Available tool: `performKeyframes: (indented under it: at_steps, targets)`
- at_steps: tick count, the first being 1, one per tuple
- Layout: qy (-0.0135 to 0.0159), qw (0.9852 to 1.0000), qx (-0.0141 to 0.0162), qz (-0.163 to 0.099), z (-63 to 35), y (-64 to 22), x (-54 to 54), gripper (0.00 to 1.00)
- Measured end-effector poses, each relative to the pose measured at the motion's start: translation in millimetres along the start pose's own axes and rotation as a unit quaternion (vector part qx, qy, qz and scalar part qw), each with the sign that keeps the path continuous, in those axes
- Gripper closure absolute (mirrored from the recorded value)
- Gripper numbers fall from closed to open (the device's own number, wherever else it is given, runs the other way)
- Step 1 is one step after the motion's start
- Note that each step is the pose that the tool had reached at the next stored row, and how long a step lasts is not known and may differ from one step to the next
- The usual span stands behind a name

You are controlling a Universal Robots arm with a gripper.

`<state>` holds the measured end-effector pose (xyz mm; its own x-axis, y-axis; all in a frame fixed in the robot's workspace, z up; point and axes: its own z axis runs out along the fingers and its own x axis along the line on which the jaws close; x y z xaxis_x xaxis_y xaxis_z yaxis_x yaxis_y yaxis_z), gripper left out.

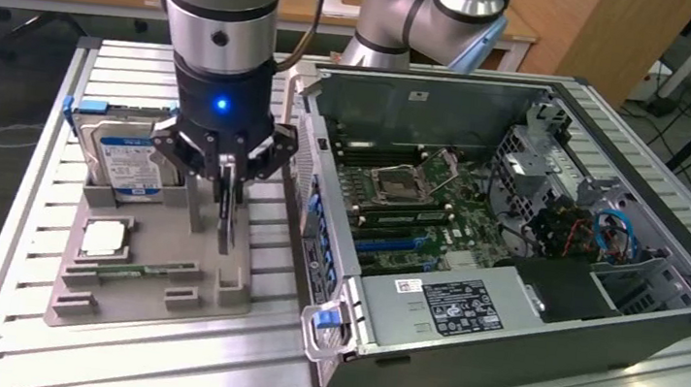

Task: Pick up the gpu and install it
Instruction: 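Pick up the gpu and move the gpu toward the slot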

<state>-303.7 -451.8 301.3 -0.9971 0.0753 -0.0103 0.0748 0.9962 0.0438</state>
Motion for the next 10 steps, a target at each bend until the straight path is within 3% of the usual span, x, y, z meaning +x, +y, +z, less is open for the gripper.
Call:
performKeyframes:
  at_steps: [10]
  targets:
    - [-0.0006, 1.0, -0.0001, 0.0, -9.7, 0.4, 0.0, 0.73]
